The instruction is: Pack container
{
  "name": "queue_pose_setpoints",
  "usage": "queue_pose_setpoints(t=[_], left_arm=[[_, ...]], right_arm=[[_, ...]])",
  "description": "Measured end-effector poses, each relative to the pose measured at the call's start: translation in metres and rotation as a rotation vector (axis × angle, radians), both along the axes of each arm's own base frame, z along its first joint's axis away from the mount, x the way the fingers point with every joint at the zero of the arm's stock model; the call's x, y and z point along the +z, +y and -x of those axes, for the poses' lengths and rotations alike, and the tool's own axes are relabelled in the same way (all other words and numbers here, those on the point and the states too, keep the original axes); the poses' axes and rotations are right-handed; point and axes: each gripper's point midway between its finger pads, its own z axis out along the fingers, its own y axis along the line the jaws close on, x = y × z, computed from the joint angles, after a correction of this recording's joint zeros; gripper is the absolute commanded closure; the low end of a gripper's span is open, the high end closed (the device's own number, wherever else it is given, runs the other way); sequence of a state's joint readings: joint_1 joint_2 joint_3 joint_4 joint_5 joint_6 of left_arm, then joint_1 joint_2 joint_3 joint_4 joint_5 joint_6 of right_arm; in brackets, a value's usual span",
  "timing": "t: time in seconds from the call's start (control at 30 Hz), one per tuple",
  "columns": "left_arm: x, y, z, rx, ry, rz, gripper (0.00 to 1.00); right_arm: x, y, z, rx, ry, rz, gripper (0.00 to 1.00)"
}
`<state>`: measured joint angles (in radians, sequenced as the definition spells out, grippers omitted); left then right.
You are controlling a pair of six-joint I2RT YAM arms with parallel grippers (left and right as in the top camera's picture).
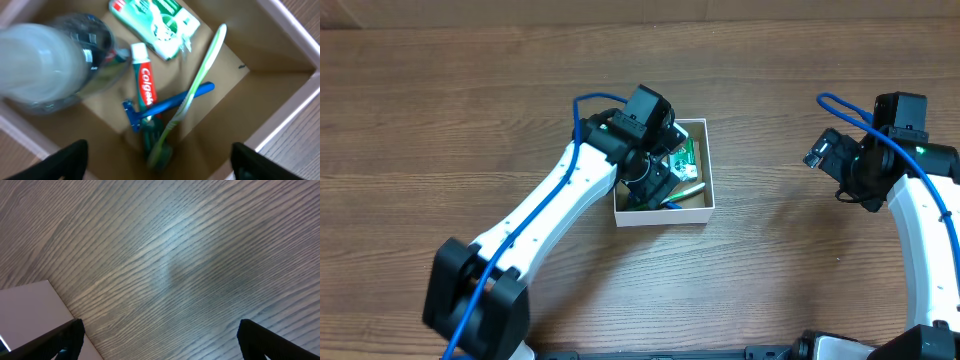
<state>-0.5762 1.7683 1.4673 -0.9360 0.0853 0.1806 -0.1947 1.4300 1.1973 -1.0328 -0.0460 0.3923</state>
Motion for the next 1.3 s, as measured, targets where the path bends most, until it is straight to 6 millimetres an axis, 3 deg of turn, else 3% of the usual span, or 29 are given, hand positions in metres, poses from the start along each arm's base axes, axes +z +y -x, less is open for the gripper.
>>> queue_pose_setpoints(t=[0.2,0.37,0.47,0.67,0.77,0.9,0.97,1.17,1.3], left_arm=[[0.071,0.016,0.0,0.037,-0.196,0.045,0.0],[0.142,0.05,-0.004,0.148,-0.426,0.066,0.0],[0.165,0.082,-0.018,0.266,-0.513,0.059,0.0],[0.161,0.162,-0.047,0.638,-0.485,0.082,0.0],[0.16,0.188,-0.052,0.764,-0.475,0.109,0.0],[0.163,0.207,-0.057,0.834,-0.494,0.115,0.0],[0.159,0.215,-0.054,0.846,-0.479,0.093,0.0],[0.146,0.231,-0.039,0.869,-0.412,0.026,0.0],[0.149,0.231,-0.029,0.865,-0.408,0.027,0.0]], right_arm=[[0.0,0.0,0.0,0.0,0.0,0.0,0.0],[0.001,0.002,-0.002,0.007,-0.008,-0.004,0.0],[0.002,0.013,-0.007,0.048,-0.025,-0.002,0.0],[0.009,0.06,-0.025,0.21,-0.093,0.023,0.0],[0.019,0.082,-0.043,0.284,-0.182,0.037,0.0],[0.041,0.095,-0.072,0.319,-0.337,0.052,0.0],[0.045,0.096,-0.077,0.331,-0.361,0.053,0.0],[0.039,0.102,-0.065,0.377,-0.321,0.026,0.0],[0.051,0.1,-0.051,0.375,-0.325,0.037,0.0]])
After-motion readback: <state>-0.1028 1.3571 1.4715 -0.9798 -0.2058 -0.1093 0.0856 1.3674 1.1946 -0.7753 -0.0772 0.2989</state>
